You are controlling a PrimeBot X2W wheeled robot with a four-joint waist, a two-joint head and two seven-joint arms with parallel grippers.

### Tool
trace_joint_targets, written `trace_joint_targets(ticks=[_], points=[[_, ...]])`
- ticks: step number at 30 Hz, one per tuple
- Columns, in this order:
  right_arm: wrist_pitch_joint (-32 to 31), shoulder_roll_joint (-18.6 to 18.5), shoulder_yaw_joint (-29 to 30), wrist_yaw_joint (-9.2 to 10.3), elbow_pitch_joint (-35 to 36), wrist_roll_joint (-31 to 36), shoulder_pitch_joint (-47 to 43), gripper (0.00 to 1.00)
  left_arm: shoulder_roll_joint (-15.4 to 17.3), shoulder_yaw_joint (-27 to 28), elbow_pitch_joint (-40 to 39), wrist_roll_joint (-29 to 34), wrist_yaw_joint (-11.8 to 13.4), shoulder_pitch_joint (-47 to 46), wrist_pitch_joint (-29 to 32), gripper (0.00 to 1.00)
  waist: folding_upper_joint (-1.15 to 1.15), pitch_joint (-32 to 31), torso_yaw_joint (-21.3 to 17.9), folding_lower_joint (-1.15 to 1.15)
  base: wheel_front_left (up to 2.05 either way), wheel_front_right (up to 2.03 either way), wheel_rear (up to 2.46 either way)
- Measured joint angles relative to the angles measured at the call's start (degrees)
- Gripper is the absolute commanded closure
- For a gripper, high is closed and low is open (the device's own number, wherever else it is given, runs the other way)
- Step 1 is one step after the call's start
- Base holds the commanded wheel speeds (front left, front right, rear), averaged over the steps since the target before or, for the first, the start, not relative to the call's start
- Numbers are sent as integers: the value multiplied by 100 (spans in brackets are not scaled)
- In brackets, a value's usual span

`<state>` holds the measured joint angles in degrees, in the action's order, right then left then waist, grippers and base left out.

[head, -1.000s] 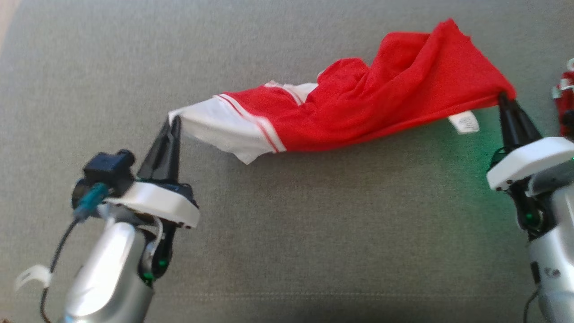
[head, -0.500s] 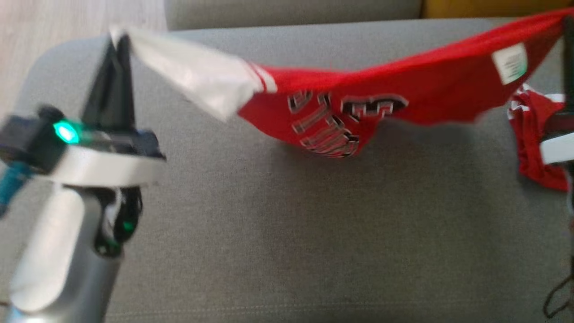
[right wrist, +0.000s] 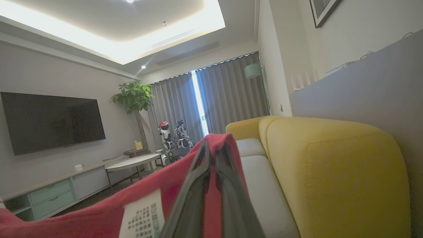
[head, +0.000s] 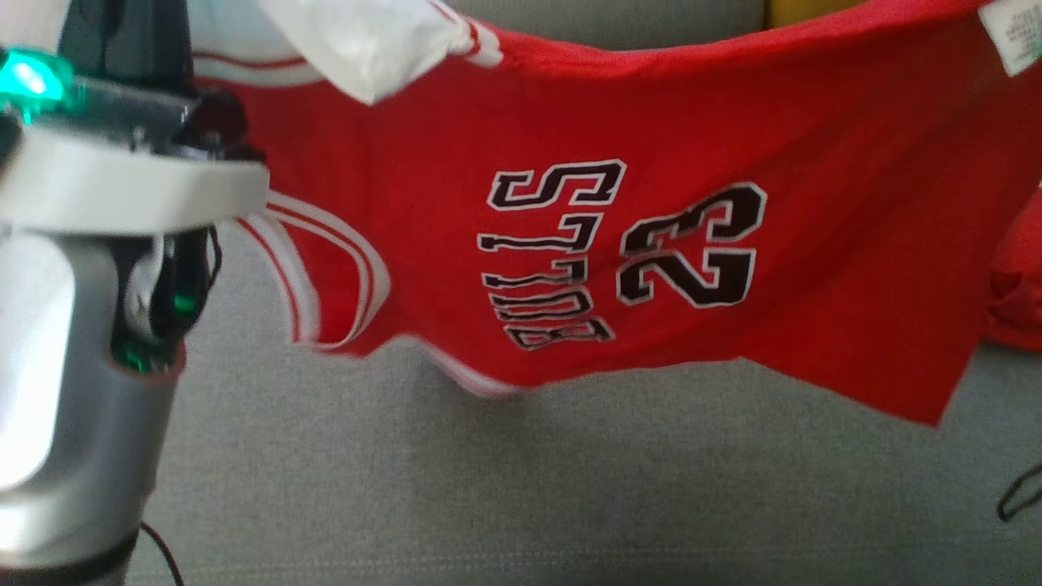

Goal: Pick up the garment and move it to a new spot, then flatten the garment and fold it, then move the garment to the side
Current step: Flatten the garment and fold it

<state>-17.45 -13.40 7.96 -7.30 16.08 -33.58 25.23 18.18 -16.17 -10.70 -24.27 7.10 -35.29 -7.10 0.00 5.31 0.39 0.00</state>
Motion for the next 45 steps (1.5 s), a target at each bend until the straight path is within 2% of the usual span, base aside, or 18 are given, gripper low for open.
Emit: trace_joint_targets(ticks=[6, 12, 15, 18, 24, 29, 35, 39, 45], points=[[58, -2, -155, 0, -803, -178, 806, 100, -82, -60, 817, -45, -190, -896, 46, 100, 0, 354, -10, 0, 0, 0, 0], [435, -32, -646, 0, -2100, -280, 2382, 100, -332, -102, 2492, -125, -523, -2239, -137, 100, 0, 790, -34, 0, 0, 0, 0], [840, -34, -1021, 0, -2858, -338, 3152, 100, -457, -115, 3427, -118, -678, -3033, -376, 100, 0, 942, -53, 0, 0, 0, 0], [1330, 31, -1389, 0, -3674, -374, 3768, 100, -497, -69, 4243, -27, -719, -3705, -590, 100, 0, 949, -124, 0, 0, 0, 0], [2216, 89, -2022, 0, -5261, -308, 4652, 100, -653, 25, 5366, 120, -821, -4552, -721, 100, 0, 927, -169, 0, 0, 0, 0], [2419, 200, -2688, 0, -6667, -63, 4780, 100, -890, 49, 6056, 194, -870, -4468, -767, 100, 0, 1046, -88, 0, 0, 0, 0], [2561, 421, -3145, 0, -7918, 5, 4503, 100, -1343, 104, 7306, 36, -916, -3449, -761, 100, 0, 1232, 53, 0, 0, 0, 0], [2613, 521, -3366, 0, -8365, -19, 4307, 100, -1485, 162, 7847, -79, -973, -3122, -760, 100, 0, 1365, 106, 1, 0, 0, 0], [2584, 586, -3718, 0, -8532, -280, 3688, 100, -1493, 47, 7748, 100, -1034, -2560, -761, 100, 0, 1255, 120, 0, 0, 0, 0]])
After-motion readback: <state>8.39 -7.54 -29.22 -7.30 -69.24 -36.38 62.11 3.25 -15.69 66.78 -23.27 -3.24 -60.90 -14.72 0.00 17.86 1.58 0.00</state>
